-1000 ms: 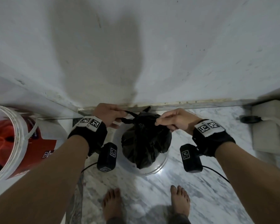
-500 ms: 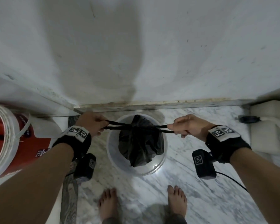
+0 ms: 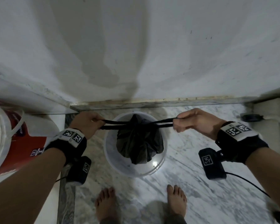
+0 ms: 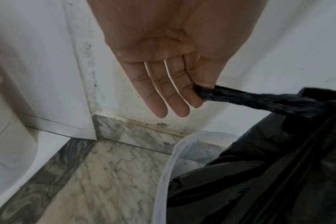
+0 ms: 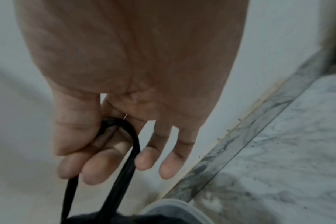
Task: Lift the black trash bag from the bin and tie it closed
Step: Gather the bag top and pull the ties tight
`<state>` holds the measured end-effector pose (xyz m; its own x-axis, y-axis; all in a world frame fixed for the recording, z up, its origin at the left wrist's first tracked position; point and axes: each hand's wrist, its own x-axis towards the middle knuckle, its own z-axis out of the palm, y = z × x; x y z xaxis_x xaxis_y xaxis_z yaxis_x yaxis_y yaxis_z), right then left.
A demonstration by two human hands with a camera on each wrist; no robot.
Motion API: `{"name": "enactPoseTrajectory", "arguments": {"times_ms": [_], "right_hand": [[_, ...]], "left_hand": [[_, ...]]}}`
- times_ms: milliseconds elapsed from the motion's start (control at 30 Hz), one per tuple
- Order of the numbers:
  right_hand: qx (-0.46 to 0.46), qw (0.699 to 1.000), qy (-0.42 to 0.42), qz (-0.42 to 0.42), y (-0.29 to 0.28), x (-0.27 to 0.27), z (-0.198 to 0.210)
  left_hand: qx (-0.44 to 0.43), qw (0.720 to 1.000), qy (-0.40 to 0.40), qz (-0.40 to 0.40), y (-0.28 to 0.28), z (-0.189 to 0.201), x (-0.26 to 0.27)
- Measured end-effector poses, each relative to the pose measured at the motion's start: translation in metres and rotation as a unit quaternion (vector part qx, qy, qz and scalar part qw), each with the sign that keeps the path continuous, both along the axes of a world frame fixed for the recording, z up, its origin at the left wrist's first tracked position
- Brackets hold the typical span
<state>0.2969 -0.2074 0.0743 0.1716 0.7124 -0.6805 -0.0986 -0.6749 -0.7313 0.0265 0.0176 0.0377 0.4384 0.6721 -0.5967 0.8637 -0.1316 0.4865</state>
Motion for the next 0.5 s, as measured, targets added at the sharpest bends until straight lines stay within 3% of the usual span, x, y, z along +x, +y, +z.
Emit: {"name": "enactPoseTrajectory", "arguments": {"times_ms": [67,167,233,300,400,500], "right_hand": [[-0.005,0.999,0.001,-0.049,-0.007,0.005,-0.009],[-0.074,0.995,0.012,-0.059,-0.029,-0.001,-0.027],[-0.113,0.988,0.026,-0.102,-0.038,-0.009,-0.036],[-0.129,0.987,0.01,-0.094,-0.038,-0.013,-0.038],[-0.096,0.994,-0.003,-0.047,-0.035,-0.006,-0.028],[-0.046,0.99,-0.001,-0.134,-0.038,0.003,-0.022]], "left_hand": [[0.011,0.998,0.046,-0.037,0.007,0.0,-0.004],[0.01,0.995,0.089,-0.053,0.006,-0.007,-0.012],[0.007,0.994,0.086,-0.066,-0.002,-0.009,-0.01],[0.019,0.995,0.068,-0.067,-0.007,-0.009,-0.005],[0.013,0.996,0.05,-0.079,-0.007,-0.007,-0.002],[0.041,0.992,0.065,-0.103,-0.001,-0.01,0.001]]}}
